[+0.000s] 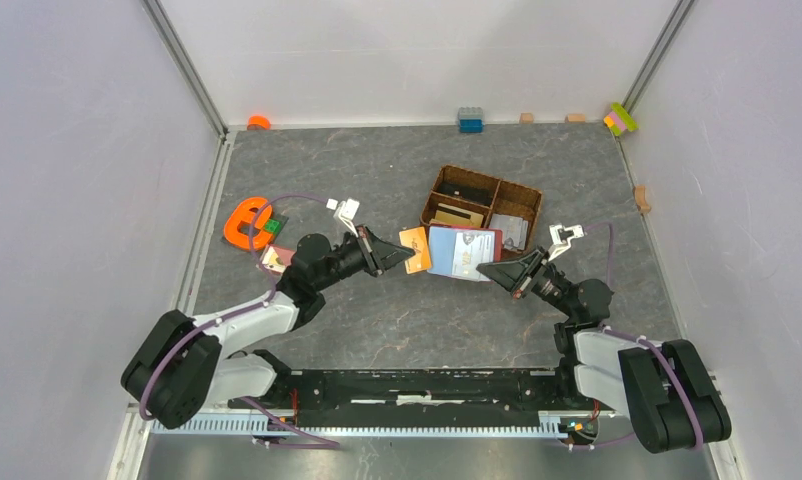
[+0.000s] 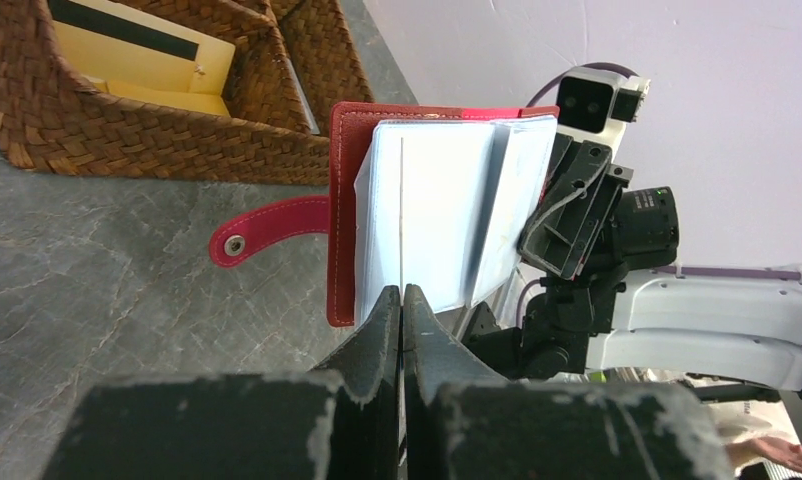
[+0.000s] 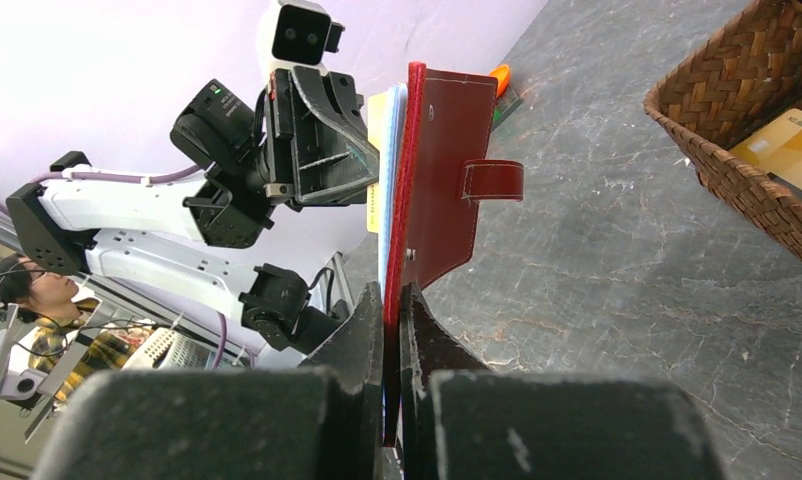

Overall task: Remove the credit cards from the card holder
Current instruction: Place the credit card in the storage box.

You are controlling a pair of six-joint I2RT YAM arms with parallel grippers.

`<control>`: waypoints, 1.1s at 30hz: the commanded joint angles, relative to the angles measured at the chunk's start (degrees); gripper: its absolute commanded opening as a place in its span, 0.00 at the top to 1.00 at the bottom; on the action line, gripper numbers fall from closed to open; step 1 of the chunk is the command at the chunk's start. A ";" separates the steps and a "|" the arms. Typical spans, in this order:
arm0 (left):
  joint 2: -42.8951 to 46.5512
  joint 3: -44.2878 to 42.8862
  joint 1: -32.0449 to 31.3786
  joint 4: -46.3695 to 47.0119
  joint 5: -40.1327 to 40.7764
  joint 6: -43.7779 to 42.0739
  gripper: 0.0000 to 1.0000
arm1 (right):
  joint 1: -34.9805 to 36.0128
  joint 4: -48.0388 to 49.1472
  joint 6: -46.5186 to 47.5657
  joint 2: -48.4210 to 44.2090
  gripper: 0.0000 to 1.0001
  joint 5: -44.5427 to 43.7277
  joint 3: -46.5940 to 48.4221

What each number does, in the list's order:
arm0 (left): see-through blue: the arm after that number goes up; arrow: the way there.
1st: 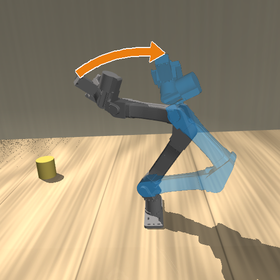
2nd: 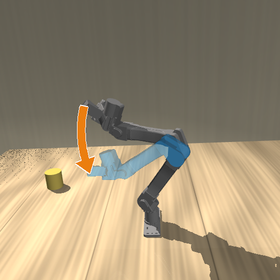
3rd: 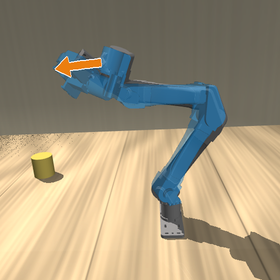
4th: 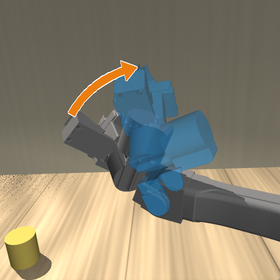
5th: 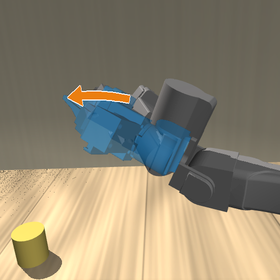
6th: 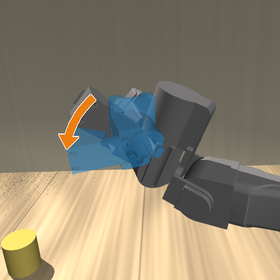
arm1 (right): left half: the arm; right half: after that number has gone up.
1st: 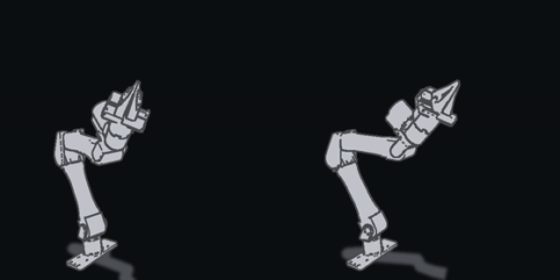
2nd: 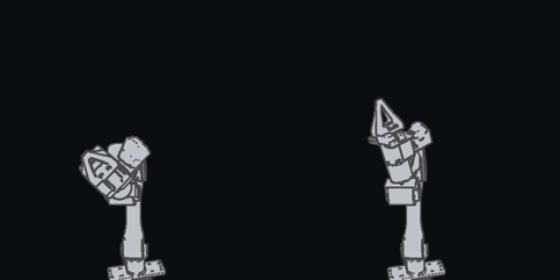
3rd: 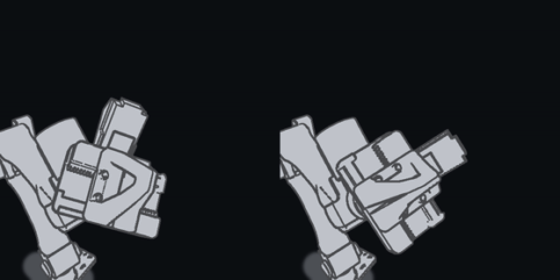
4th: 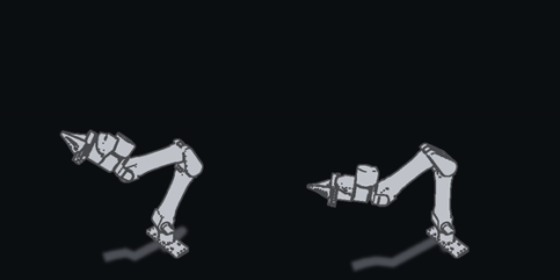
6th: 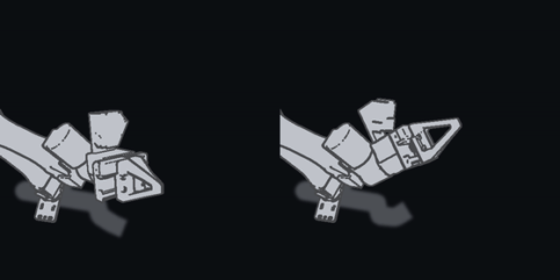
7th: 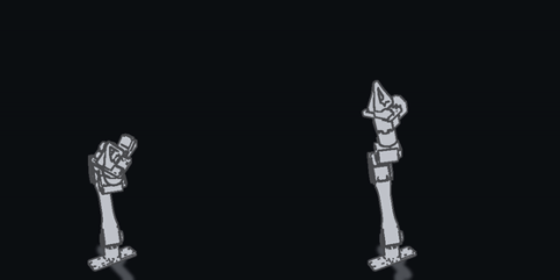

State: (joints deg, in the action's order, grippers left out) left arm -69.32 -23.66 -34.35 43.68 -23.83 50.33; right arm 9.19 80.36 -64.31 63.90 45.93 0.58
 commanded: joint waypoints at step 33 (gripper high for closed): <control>-3.36 -8.53 -5.09 -5.23 32.99 5.10 0.98 | -1.28 -62.35 33.55 -44.89 1.00 -29.82 11.37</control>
State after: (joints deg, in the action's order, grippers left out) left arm -71.72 -27.33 -37.56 39.38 0.16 53.82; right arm 8.08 24.58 -34.28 18.24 20.88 9.43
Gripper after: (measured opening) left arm 0.034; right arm 0.032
